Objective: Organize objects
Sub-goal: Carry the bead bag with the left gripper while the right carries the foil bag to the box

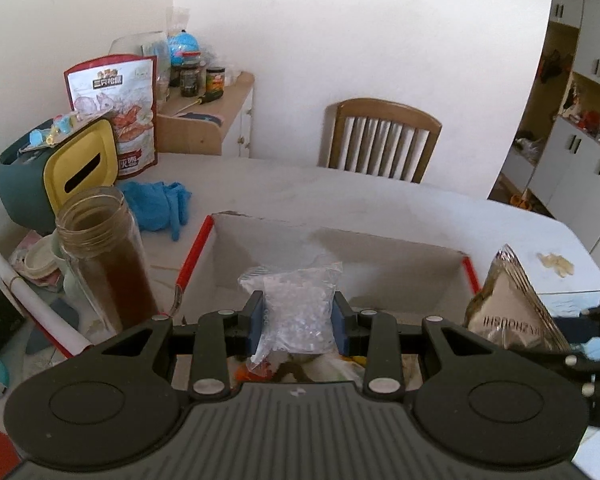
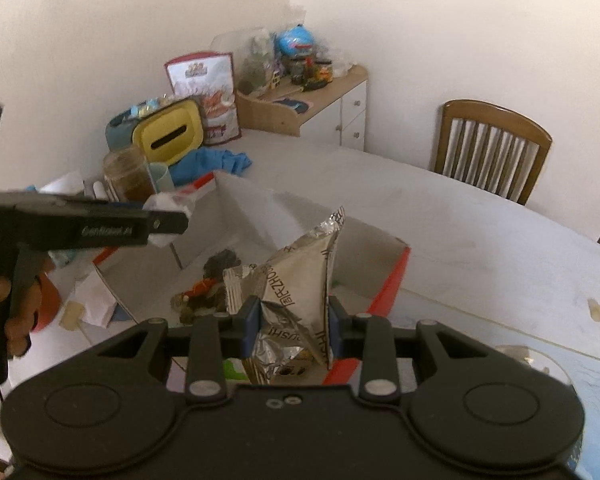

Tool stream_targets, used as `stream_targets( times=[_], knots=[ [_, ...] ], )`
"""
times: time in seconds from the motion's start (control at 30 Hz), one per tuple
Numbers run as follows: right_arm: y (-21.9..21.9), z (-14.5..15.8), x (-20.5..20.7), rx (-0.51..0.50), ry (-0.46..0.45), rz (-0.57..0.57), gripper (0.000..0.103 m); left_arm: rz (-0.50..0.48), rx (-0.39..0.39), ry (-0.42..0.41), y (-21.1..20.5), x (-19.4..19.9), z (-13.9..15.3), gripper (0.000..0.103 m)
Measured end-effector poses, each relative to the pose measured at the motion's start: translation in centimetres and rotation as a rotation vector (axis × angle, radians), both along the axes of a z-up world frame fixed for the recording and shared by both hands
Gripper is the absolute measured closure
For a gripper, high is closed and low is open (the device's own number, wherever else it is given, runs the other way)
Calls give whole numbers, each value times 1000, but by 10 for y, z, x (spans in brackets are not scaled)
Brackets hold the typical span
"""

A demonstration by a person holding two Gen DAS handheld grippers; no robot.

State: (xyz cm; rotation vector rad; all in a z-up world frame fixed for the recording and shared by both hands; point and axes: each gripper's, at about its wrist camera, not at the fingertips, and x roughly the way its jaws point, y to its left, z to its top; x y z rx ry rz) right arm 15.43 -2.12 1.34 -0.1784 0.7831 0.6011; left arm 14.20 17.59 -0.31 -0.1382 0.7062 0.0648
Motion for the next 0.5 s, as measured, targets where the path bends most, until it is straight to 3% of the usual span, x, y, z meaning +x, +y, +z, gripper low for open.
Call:
stream_targets(
  times=[0.3, 0.5],
  knots=[
    [32, -26, 9, -61, 41, 71, 70, -9, 56, 65, 5, 43, -30, 69],
    [44, -32, 11, -35, 86, 144, 70, -3, 69, 120, 9, 71, -49, 69]
  ],
)
